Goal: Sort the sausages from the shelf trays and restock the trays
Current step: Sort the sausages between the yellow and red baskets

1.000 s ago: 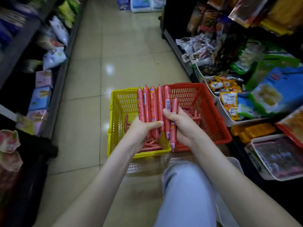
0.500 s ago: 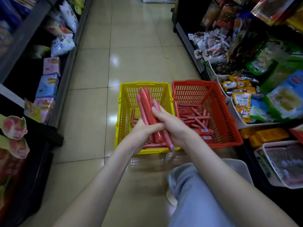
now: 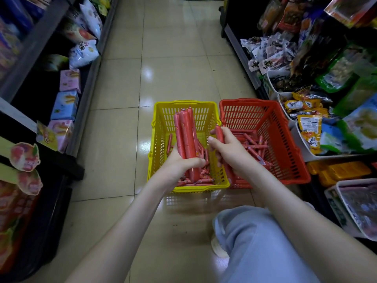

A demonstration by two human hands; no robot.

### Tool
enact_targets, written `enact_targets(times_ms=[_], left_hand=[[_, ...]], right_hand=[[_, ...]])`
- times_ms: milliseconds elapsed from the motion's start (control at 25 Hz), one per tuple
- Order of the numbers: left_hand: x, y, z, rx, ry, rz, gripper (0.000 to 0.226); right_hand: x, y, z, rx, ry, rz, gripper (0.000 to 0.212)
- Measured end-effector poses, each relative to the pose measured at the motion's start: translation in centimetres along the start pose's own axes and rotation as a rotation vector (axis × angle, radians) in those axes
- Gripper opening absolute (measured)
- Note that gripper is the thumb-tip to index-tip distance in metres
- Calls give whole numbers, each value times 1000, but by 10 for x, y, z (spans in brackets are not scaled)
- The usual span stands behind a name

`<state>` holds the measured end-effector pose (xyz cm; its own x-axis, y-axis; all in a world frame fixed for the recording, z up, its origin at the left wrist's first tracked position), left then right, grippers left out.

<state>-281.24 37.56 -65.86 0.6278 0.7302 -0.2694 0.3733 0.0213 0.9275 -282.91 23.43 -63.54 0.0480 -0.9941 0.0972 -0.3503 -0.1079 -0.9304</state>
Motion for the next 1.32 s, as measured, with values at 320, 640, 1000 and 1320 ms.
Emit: enact_targets(times_ms=[320,640,1000,1320], left_hand=[[58,-28,0,46,279,146,81],[45,-28,2,57,66,-41,76],[-2,-15,8,93,-149,-59,48],[18,-16,-2,80,52,-114,33]], right_hand=[[-18,19,50,128,-334,-934,54],[-30,32,46,-36,-265,-159,47],[-27,31,14,-69,-323,335,16],[-4,32,14,-36,-149,530,17]])
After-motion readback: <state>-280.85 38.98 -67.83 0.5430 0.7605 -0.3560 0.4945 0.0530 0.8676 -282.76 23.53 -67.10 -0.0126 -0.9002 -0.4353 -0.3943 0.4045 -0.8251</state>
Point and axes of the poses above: each hand's wrist, its own z-axis towards the middle knuckle, its own x-axis out of the back of the hand, y = z × x, the point moved 6 cm from there along z, towards the middle knuckle, and after that the axes turned 13 degrees about -y, right-handed, at the moved point
